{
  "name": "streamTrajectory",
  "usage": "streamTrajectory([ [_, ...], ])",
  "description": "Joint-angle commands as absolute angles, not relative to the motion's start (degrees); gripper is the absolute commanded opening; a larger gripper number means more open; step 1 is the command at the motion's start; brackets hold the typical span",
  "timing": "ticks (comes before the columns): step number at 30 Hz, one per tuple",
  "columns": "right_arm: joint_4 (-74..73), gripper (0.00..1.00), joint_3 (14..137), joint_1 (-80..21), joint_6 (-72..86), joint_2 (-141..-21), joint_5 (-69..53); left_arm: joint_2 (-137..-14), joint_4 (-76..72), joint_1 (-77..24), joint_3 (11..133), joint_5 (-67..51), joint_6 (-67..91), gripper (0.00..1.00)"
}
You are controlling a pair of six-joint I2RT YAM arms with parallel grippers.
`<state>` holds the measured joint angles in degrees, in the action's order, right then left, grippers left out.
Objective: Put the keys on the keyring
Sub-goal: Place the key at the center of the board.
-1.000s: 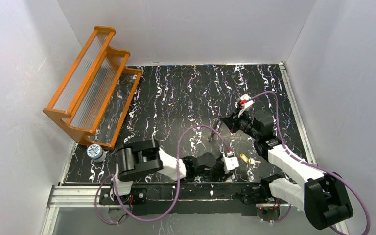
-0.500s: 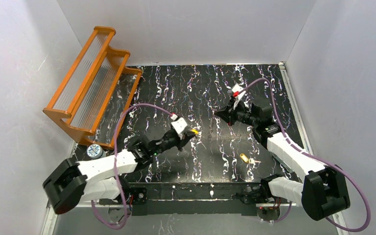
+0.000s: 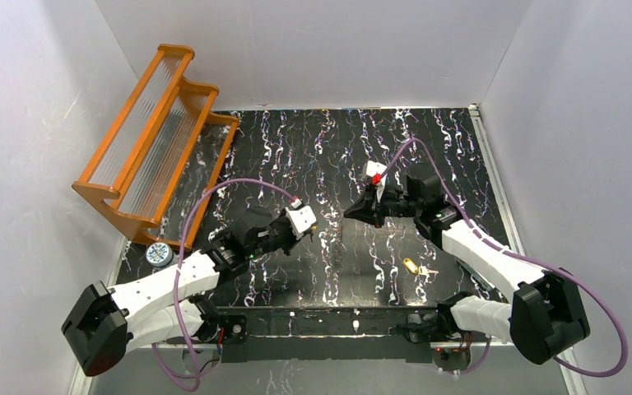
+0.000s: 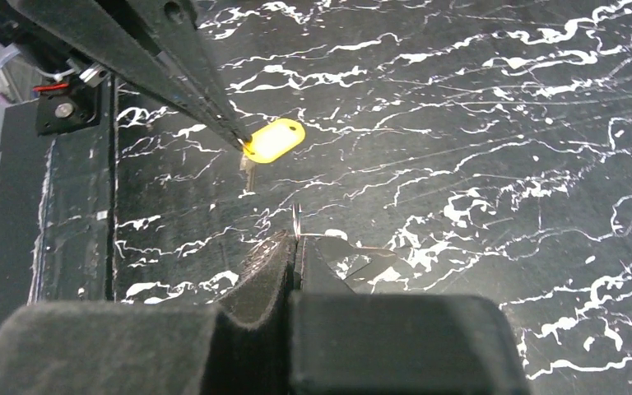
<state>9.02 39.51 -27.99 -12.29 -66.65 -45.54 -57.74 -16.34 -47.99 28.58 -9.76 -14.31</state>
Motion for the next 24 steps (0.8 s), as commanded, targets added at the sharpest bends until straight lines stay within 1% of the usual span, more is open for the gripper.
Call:
streamTrajectory([
  [1,9.36,0.01,38.98,-28.85,-15.56,-64.84,-50.16,-59.49,-8.77,-47.72,33.83,-12.97,-22.54,0.0],
  [5,8.51,0.01,39.35,-29.09,-15.12,-65.08,-49.13,-65.64,-3.09,-47.72,36.81,-14.18,-23.24,0.0],
  [8,8.23,0.01,38.84,-29.08,-14.53,-64.41,-46.09,-70.45,-1.74,-47.67,37.66,-13.13,-20.85,0.0],
  [13,8.32,0.01,37.29,-29.06,-13.77,-61.4,-39.08,-76.17,-5.39,-47.7,35.67,-10.22,-15.46,0.0],
  [18,9.17,0.01,35.94,-29.04,-13.54,-58.26,-34.57,-79.57,-8.87,-47.72,34.45,-7.01,-11.36,0.0],
  [19,9.35,0.01,35.69,-29.04,-13.54,-57.9,-34.04,-79.9,-9.5,-47.69,34.38,-6.08,-10.56,0.05],
  [20,9.4,0.01,35.58,-29.09,-13.61,-57.72,-33.76,-80.09,-9.74,-47.67,34.32,-5.08,-9.92,0.15],
  [22,9.57,0.01,35.36,-29.04,-13.5,-57.53,-33.53,-79.96,-10.41,-47.72,34.32,-3.07,-8.4,0.33],
  [23,9.58,0.01,35.38,-29.07,-13.45,-57.59,-33.67,-79.71,-10.31,-47.69,34.53,-1.99,-7.34,0.39],
  [24,9.58,0.01,35.36,-29.05,-13.37,-57.69,-33.96,-79.54,-10.07,-47.65,34.77,-1.09,-6.61,0.41],
])
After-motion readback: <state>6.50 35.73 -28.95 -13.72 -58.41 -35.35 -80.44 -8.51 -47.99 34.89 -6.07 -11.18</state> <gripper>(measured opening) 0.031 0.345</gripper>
